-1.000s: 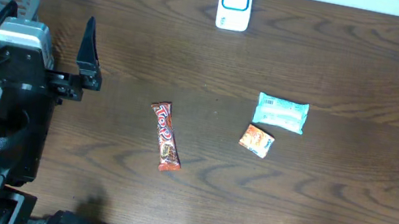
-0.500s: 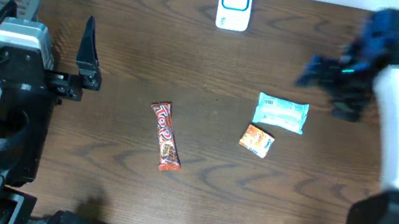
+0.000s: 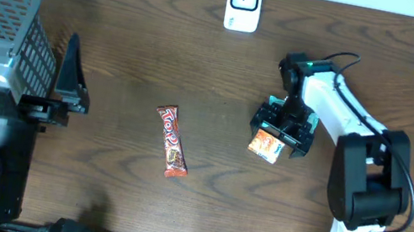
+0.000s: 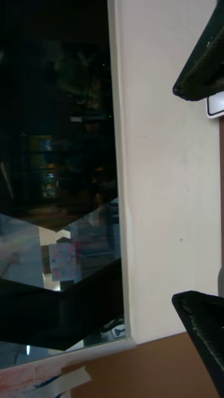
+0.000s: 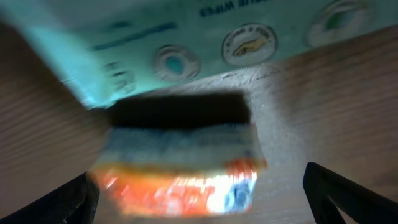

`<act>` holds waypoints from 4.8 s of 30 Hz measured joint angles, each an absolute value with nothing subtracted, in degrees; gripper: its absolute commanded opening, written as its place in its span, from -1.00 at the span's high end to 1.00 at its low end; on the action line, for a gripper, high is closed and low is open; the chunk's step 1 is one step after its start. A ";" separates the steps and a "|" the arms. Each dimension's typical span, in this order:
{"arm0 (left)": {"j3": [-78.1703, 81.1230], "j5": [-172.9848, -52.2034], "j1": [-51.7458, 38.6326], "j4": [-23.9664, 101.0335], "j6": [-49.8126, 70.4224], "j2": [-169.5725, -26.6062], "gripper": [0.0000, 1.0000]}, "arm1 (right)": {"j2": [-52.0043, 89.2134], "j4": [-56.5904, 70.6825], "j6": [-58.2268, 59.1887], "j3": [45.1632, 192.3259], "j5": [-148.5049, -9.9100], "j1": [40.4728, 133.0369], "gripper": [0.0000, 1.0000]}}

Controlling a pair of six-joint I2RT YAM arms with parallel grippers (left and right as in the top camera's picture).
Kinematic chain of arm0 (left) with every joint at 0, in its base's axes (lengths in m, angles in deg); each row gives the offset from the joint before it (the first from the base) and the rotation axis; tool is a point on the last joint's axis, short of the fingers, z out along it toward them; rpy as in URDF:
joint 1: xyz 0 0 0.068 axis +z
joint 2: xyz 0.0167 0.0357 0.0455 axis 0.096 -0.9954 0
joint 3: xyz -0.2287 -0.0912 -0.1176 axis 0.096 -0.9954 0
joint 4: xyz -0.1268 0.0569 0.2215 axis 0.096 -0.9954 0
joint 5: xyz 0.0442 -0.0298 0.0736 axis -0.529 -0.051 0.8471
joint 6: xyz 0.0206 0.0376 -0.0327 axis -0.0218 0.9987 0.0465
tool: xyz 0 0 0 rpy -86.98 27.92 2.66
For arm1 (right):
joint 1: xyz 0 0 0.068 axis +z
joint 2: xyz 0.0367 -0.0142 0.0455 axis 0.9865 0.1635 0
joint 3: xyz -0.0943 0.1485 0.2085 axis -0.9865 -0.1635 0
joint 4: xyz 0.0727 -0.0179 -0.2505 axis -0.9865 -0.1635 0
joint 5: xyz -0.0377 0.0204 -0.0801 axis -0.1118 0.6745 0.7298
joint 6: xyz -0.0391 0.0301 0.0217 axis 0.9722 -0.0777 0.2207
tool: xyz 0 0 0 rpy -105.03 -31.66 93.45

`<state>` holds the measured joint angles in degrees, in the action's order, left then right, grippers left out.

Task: Scan the item barcode
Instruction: 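Lower the right gripper onto the orange tissue pack and grasp it, then lift the tissue pack and hold it under the scanner, then carry the tissue pack to the right table edge and release it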

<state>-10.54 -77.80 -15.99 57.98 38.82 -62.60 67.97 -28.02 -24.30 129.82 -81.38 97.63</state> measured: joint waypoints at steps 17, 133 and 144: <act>-10.54 -77.78 -15.99 57.80 38.82 -61.73 -0.96 | 70.59 -24.20 -24.83 130.41 -79.96 102.26 -0.25; -15.16 -77.78 -15.99 61.87 38.60 -61.62 -0.96 | 94.48 30.64 -1.40 176.52 -67.35 101.52 0.26; -15.16 -77.78 -15.99 61.95 38.60 -61.62 -0.96 | 94.20 22.51 -0.61 176.52 -67.04 101.45 0.33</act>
